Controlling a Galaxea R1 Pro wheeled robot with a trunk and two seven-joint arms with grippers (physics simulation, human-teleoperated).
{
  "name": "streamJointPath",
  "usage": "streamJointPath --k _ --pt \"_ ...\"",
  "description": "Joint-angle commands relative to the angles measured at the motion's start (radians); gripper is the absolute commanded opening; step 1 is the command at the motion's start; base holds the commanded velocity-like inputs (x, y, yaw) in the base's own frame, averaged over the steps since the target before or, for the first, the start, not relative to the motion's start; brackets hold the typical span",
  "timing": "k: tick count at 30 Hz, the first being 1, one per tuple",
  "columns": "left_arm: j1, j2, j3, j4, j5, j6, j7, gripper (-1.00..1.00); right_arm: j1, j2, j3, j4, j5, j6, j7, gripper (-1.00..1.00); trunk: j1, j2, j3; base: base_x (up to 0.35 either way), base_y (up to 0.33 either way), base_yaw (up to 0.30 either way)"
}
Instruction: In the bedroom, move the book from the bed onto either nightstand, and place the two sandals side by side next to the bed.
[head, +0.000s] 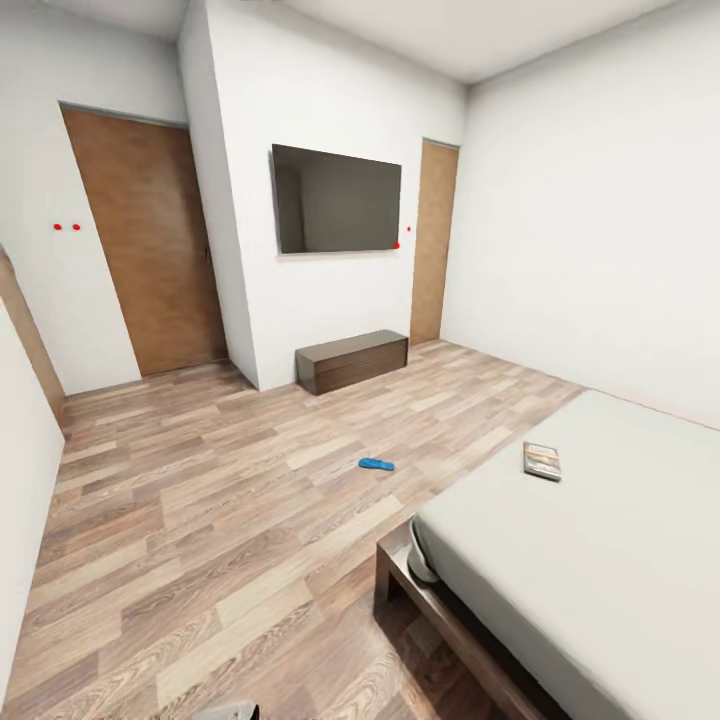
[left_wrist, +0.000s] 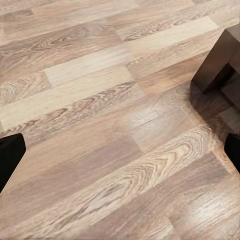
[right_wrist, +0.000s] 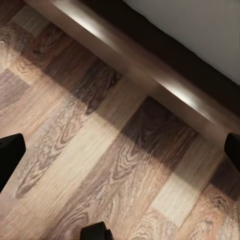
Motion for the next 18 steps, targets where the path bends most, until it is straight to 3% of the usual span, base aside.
streamJointPath --k 1,18 --pt "-0.001 -0.001 0.002 0.001 0.0 -0.003 0.0 1.0 0.0 0.0 0.0 -0.001 -0.006 -0.001 0.0 1.0 0.0 0.0 -0.001 0.0 0.0 0.294" --pt "-0.001 -0.001 0.002 0.001 0.0 -0.003 0.0 1.0 0.0 0.001 0.001 -0.001 -0.004 -0.001 0.0 1.0 0.0 0.0 -0.001 0.0 0.0 0.294"
